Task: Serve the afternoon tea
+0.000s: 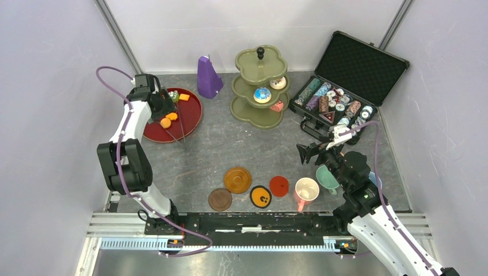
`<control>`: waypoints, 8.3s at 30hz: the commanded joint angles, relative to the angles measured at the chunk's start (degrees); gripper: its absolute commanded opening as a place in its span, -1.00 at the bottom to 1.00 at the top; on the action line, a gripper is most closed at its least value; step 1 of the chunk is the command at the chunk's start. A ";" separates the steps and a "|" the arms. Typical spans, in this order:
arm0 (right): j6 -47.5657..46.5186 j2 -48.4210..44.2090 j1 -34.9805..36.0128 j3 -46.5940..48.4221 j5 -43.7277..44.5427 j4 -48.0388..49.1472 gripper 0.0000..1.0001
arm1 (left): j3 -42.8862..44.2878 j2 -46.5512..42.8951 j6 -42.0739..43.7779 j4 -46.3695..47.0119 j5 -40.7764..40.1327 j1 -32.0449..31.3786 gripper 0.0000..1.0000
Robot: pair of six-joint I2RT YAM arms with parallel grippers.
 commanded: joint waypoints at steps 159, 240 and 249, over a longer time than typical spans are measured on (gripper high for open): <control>0.28 0.27 -0.19 0.68 0.55 0.94 0.96 | -10.46 -0.72 -1.72 23.76 -9.61 -40.64 0.21; 0.92 0.53 -0.19 -0.75 0.13 2.99 0.96 | 11.67 11.30 -1.54 5.97 -3.50 -3.28 0.16; 0.77 0.70 -0.19 -0.43 -0.27 3.23 0.96 | 10.65 10.48 -0.84 6.63 -3.92 -2.84 -0.10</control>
